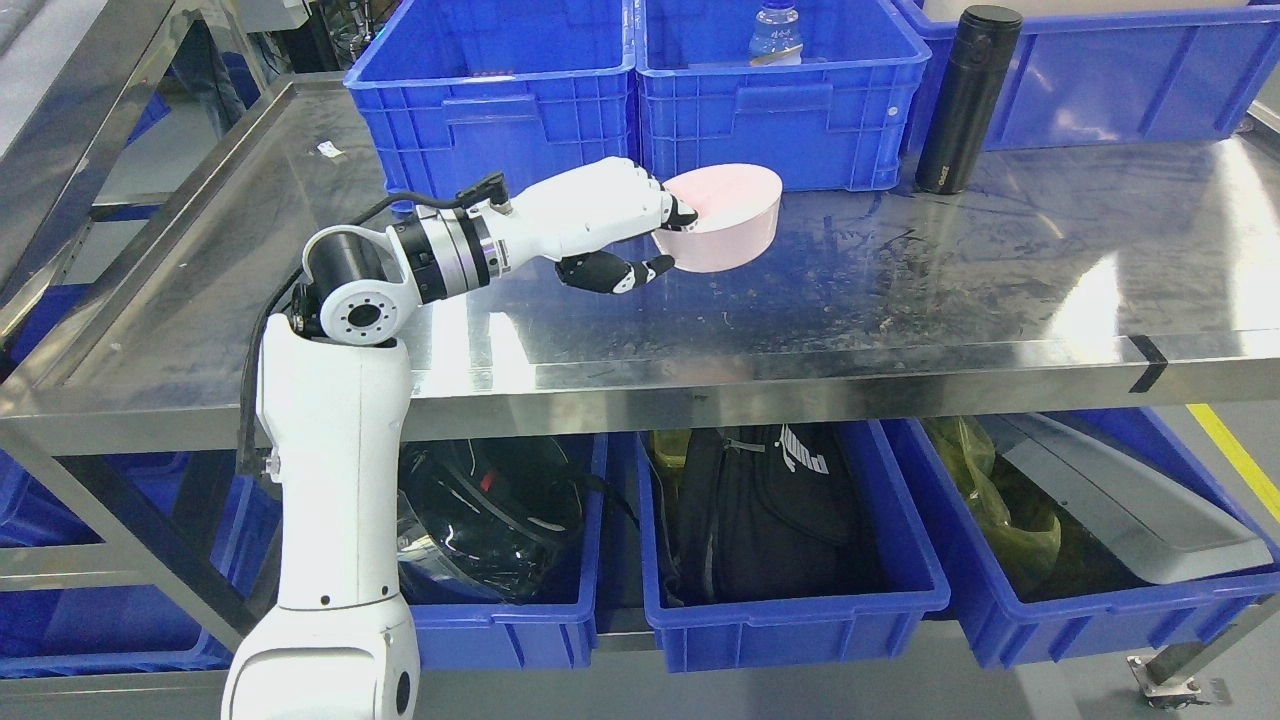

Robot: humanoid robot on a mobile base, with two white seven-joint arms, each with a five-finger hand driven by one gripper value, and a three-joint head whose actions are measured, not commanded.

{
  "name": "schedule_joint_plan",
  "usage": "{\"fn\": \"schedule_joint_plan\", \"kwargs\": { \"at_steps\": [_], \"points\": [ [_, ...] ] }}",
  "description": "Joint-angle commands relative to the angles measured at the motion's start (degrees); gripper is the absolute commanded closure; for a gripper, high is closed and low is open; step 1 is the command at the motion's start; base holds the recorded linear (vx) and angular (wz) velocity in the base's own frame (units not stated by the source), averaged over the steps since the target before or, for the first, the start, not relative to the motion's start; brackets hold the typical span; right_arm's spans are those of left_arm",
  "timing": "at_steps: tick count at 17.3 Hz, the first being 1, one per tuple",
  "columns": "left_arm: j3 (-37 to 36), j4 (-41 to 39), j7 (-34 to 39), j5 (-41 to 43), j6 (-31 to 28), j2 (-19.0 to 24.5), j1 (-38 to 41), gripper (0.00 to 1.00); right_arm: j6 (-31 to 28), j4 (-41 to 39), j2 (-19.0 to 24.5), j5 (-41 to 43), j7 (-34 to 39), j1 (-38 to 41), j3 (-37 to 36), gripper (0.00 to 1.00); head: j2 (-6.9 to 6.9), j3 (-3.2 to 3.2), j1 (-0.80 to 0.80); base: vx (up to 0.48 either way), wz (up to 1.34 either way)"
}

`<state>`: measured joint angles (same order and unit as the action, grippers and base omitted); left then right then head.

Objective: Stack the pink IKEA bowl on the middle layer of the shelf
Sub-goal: 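Lift the pink bowl up off the table with the left hand, then hold the pink bowl raised in the left hand while turning to the shelf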

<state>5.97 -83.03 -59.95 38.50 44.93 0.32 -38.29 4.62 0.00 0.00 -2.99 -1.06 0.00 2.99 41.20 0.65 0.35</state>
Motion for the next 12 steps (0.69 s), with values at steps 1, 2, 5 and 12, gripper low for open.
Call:
{"fn": "schedule_joint_plan", "kwargs": {
  "at_steps": [1,2,5,12],
  "points": [
    [3.79,-4.34,0.1,-2.11,0.07,0.68,2.69,1.0,0.04,-1.0,-1.0,0.0,0.01,0.26,0.0,0.0,0.0,0.0,0.0,0.0,0.0],
    [3.35,-4.34,0.1,-2.02,0.07,0.68,2.69,1.0,0.04,-1.0,-1.0,0.0,0.01,0.26,0.0,0.0,0.0,0.0,0.0,0.0,0.0],
    [3.43,-4.42,0.1,-2.02,0.07,0.68,2.78,1.0,0.04,-1.0,-1.0,0.0,0.01,0.18,0.0,0.0,0.0,0.0,0.0,0.0,0.0],
    [3.35,-5.57,0.1,-2.02,0.07,0.68,3.49,1.0,0.04,-1.0,-1.0,0.0,0.01,0.18,0.0,0.0,0.0,0.0,0.0,-0.002,0.05]
  ]
}}
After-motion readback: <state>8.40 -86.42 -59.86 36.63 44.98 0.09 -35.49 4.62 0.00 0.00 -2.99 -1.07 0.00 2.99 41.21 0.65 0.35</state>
